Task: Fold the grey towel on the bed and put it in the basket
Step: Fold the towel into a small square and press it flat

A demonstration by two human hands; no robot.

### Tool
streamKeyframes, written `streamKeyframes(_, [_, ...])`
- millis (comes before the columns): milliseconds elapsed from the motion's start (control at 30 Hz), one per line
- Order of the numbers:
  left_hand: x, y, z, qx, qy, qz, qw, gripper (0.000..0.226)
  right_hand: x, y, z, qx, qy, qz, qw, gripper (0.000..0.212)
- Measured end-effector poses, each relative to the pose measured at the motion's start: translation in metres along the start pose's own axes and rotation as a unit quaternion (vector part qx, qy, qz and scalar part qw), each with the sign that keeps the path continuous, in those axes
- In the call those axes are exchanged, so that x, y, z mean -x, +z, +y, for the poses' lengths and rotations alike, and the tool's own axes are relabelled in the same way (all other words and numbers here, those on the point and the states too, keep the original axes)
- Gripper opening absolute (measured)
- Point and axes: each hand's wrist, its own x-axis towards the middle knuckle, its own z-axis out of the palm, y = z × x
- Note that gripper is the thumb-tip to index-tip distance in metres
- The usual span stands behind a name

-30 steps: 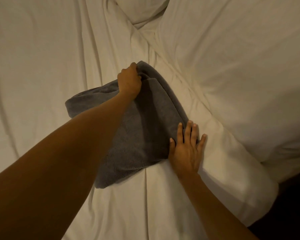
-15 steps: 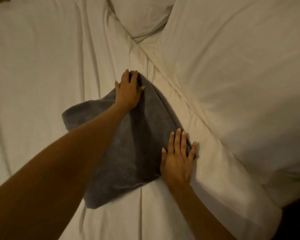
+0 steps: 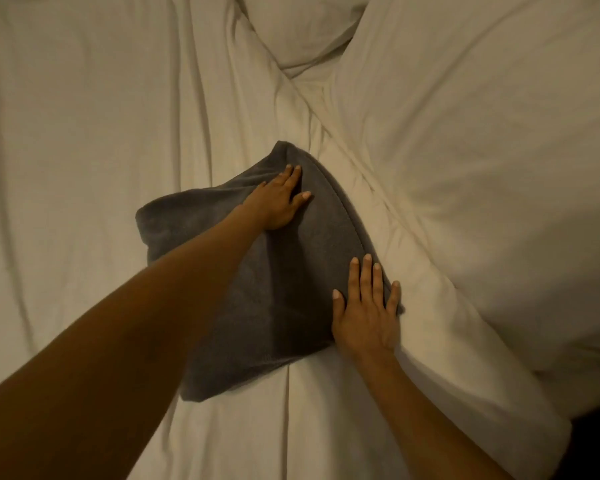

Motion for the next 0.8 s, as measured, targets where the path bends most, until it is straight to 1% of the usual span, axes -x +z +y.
streamKeyframes(67, [0.021,-0.001,-0.01,-0.003,0.015,0.059,0.998,0.064,0.003,-0.004,-0.004,0.019,0.004,0.01,1.0,0.069])
streamKeyframes(133, [0.046,0.003,-0.032,-0.029,0.008,0.089,0.996,0.063,0.001,-0.011,-0.01,0.028,0.0,0.023,0.999,0.067])
streamKeyframes(200, [0.067,0.005,-0.062,-0.038,-0.033,0.104,0.993,0.063,-0.01,-0.021,-0.018,0.029,-0.025,0.041,0.998,0.064])
streamKeyframes(267, [0.083,0.003,-0.09,-0.014,-0.089,0.136,0.987,0.061,-0.028,-0.031,-0.029,0.036,-0.079,0.052,0.995,0.061])
streamKeyframes(367, [0.101,-0.005,-0.122,0.017,-0.154,0.169,0.973,0.058,-0.064,-0.049,-0.048,0.041,-0.167,0.04,0.984,0.059])
streamKeyframes(433, [0.109,-0.011,-0.14,0.016,-0.182,0.174,0.968,0.056,-0.09,-0.058,-0.064,0.054,-0.191,0.036,0.979,0.058])
streamKeyframes(600, [0.124,-0.023,-0.168,0.04,-0.204,0.195,0.958,0.034,-0.152,-0.07,-0.103,0.068,-0.173,0.049,0.981,0.054])
streamKeyframes(700, [0.124,-0.026,-0.172,0.057,-0.196,0.21,0.956,0.03,-0.18,-0.077,-0.121,0.089,-0.188,0.063,0.976,0.051])
streamKeyframes(800, [0.116,-0.029,-0.173,0.101,-0.221,0.224,0.944,0.029,-0.205,-0.084,-0.133,0.074,-0.178,0.081,0.978,0.045])
